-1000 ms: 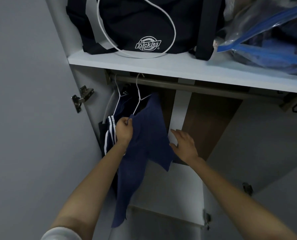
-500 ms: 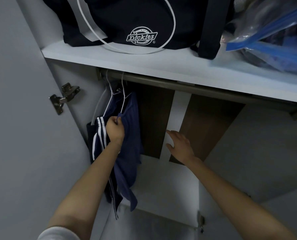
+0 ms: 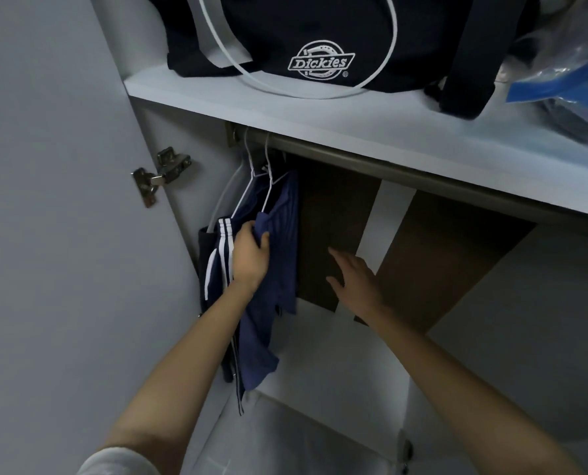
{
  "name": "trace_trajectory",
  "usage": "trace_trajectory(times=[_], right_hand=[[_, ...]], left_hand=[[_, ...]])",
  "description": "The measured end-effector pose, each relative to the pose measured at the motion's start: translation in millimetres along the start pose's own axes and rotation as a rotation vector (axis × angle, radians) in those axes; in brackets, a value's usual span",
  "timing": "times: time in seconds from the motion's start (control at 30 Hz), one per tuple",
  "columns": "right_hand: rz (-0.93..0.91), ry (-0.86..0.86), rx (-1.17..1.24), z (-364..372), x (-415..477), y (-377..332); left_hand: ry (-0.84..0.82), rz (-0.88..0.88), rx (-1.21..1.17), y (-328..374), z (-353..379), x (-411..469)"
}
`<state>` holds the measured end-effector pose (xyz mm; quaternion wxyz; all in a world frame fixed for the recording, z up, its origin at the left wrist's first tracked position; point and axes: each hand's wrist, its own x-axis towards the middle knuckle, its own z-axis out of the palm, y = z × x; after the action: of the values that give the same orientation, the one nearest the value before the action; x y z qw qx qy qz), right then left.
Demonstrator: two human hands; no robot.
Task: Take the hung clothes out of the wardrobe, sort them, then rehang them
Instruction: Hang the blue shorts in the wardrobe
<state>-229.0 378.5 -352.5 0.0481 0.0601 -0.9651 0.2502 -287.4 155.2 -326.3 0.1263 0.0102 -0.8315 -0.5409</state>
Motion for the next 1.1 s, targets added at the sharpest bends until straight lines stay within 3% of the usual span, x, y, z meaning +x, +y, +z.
trace_trajectory(times=[0.17, 0.47, 0.73, 1.1], right_hand=[[-0.063, -0.024, 0.015, 22, 7, -25], [-0.292, -0.145, -0.010, 74, -8, -84], [-0.525, -0.286, -0.011, 119, -58, -156], [-0.757, -0.431, -0.015, 170, -165, -277]], left_hand=[[0.013, 0.127, 0.035, -11, -15, -47], [0.107, 0.104, 0.340, -54, -66, -133], [0.243, -0.080, 0.629, -83, -130, -239], [0.410, -0.319, 0.727, -105, -252, -390]])
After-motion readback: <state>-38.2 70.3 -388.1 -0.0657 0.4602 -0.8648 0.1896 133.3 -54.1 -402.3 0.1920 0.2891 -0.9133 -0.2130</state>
